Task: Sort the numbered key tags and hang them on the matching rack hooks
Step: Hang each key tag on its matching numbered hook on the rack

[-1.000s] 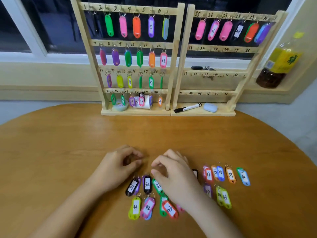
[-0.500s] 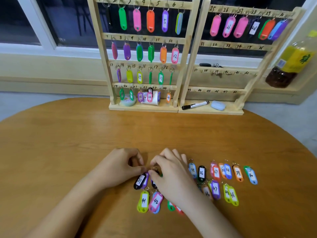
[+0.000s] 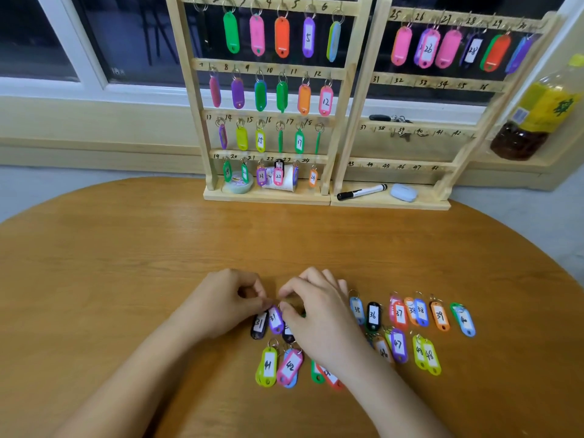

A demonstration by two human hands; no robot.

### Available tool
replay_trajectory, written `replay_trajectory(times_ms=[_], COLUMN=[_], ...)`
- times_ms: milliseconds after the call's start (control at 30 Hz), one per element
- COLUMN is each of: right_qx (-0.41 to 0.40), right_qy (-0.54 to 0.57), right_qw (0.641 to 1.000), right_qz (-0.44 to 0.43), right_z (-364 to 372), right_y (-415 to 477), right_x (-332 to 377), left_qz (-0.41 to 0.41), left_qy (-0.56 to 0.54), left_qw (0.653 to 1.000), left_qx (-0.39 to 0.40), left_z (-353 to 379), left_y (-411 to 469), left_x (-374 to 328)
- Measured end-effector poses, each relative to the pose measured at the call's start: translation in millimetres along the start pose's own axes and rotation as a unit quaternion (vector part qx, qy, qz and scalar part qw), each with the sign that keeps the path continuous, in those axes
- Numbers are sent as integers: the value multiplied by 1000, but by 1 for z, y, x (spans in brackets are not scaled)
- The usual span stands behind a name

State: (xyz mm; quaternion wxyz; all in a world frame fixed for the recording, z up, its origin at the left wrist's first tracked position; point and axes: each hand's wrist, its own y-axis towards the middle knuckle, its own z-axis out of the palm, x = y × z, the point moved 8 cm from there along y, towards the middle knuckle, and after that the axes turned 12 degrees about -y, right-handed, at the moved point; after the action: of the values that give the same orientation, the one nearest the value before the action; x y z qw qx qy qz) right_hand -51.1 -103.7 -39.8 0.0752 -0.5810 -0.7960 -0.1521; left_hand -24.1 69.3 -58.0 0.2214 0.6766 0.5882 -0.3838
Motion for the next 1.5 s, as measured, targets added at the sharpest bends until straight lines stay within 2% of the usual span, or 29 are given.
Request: replay_trajectory(times_ms=[133, 367, 600, 700, 867, 1100, 1267, 1500], right_qx=[7, 41, 71, 40, -25, -185, -285, -316], right_qy=[14, -39, -11, 42, 97, 99, 113, 68], right_qw=[1000, 998, 997, 998, 995, 977, 950, 945], right_qz=[-3, -32, -34, -9, 4, 36, 59, 45], right_z=[0, 11, 15, -8, -70, -168, -226, -256], right_y=[5, 25, 37, 46, 73, 133, 173, 217], right_x=[-2, 10, 12, -5, -48, -110, -141, -149], left_qz=[-1, 9, 44, 68, 113, 198, 253, 306], left_qy=[-49, -130, -180, -200, -158, -125, -94, -80], left_qw=[999, 991, 981, 973, 970, 954, 932, 900], left_qx=[-8, -17, -59, -94, -143, -188, -242, -300], left_z=[-9, -18, -28, -35, -39, -44, -60, -80], left_y=[2, 1, 3, 5, 21, 85, 140, 197], left_x=[2, 2, -3, -15, -55, -131, -191, -260])
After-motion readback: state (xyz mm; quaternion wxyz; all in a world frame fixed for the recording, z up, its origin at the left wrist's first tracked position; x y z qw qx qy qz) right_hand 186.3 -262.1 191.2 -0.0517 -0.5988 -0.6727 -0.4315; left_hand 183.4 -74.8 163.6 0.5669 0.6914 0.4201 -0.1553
